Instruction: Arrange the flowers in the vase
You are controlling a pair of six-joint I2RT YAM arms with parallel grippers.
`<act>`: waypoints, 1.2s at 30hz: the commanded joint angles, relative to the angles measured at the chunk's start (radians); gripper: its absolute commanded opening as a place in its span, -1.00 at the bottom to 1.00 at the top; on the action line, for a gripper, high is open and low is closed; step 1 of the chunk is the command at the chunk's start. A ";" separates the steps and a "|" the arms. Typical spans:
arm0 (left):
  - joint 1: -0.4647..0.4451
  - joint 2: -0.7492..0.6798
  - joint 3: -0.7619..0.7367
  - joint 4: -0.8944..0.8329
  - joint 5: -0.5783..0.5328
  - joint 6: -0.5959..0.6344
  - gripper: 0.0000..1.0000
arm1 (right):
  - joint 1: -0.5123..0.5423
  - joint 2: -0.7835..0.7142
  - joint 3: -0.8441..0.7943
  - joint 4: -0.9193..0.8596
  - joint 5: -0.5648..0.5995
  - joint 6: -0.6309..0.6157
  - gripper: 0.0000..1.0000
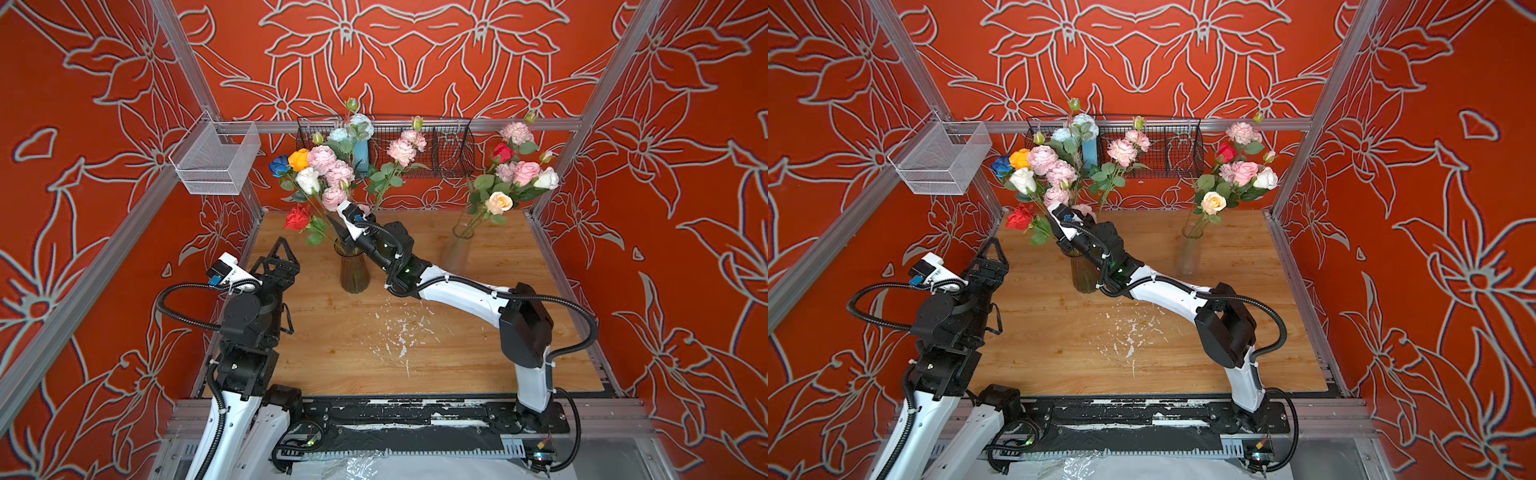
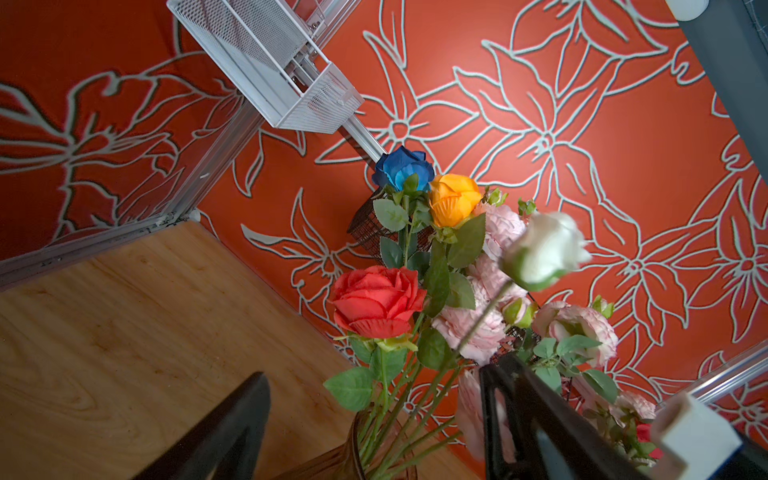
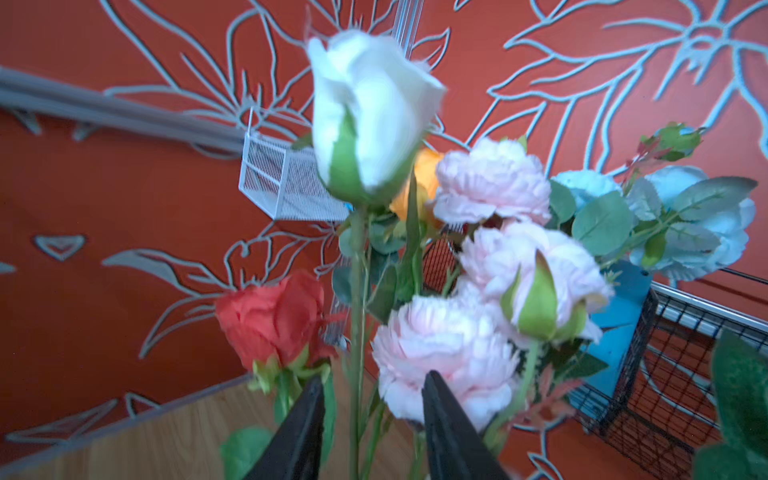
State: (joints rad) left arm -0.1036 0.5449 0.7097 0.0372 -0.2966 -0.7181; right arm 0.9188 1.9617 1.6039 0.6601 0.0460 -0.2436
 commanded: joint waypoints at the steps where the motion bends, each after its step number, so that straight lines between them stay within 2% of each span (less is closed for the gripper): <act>1: 0.007 0.011 -0.002 0.009 0.018 -0.020 0.84 | 0.005 -0.083 -0.036 0.021 0.056 0.022 -0.12; 5: 0.008 0.016 0.000 0.007 0.020 -0.017 0.83 | 0.017 -0.152 -0.088 0.005 0.056 0.024 -0.09; 12: 0.008 0.016 0.004 0.009 0.018 -0.002 0.84 | 0.070 -0.319 -0.164 -0.127 0.057 0.020 -0.06; 21: -0.002 0.055 0.097 -0.010 0.198 0.113 0.86 | 0.081 -0.621 -0.388 -0.335 0.168 0.129 -0.02; 25: -0.030 0.056 0.186 -0.079 0.206 0.175 0.86 | 0.081 -0.779 -0.474 -0.491 0.235 0.187 0.04; 30: -0.044 0.012 0.264 -0.252 0.200 0.219 0.86 | 0.081 -1.007 -0.590 -0.668 0.322 0.279 0.22; 33: -0.044 -0.049 0.241 -0.341 0.174 0.221 0.86 | 0.081 -1.136 -0.659 -0.763 0.385 0.324 0.44; 34: -0.044 -0.071 0.229 -0.363 0.163 0.223 0.87 | 0.081 -1.174 -0.682 -0.784 0.399 0.333 0.59; 35: -0.043 -0.098 0.217 -0.396 0.149 0.223 0.87 | 0.081 -1.218 -0.709 -0.807 0.421 0.344 0.94; 36: -0.044 -0.122 0.206 -0.425 0.139 0.227 0.87 | 0.081 -1.261 -0.732 -0.832 0.440 0.358 0.95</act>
State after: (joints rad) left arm -0.1444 0.4686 0.9413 -0.2485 -0.1230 -0.5163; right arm 1.0008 0.7753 0.9226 -0.0402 0.3908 0.0410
